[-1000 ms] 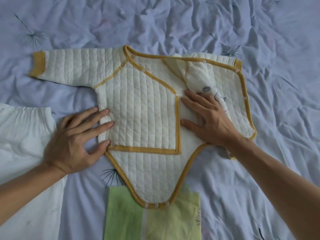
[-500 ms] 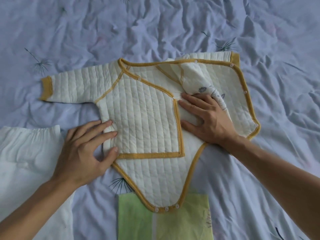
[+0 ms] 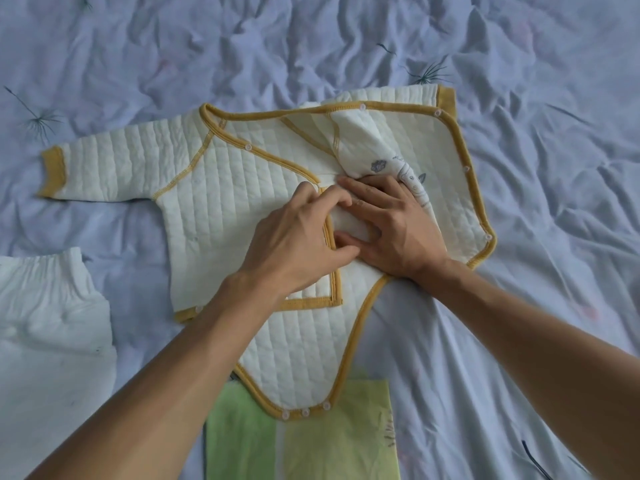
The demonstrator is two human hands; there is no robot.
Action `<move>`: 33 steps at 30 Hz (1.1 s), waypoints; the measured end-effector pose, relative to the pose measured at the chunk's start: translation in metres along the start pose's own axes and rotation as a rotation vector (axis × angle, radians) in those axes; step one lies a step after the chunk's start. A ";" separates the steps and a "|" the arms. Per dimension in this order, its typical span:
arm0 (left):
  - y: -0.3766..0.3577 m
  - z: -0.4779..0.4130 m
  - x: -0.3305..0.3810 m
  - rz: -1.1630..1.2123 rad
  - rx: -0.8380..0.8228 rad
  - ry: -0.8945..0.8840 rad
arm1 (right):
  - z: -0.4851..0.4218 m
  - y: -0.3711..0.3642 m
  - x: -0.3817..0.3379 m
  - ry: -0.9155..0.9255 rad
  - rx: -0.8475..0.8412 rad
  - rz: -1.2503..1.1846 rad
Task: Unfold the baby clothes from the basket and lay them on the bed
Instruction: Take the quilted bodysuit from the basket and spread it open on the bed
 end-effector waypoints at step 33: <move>0.023 0.018 -0.029 0.095 0.053 0.107 | 0.001 -0.001 -0.002 -0.008 0.018 0.038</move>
Point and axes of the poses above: each hand's wrist, its own z-axis away from the middle knuckle, its own y-axis out of the back of the hand, x = y × z, the point moved 3 cm from there along -z, towards the middle knuckle, and after that the axes turned 10 degrees about -z, right-handed, at the moved point
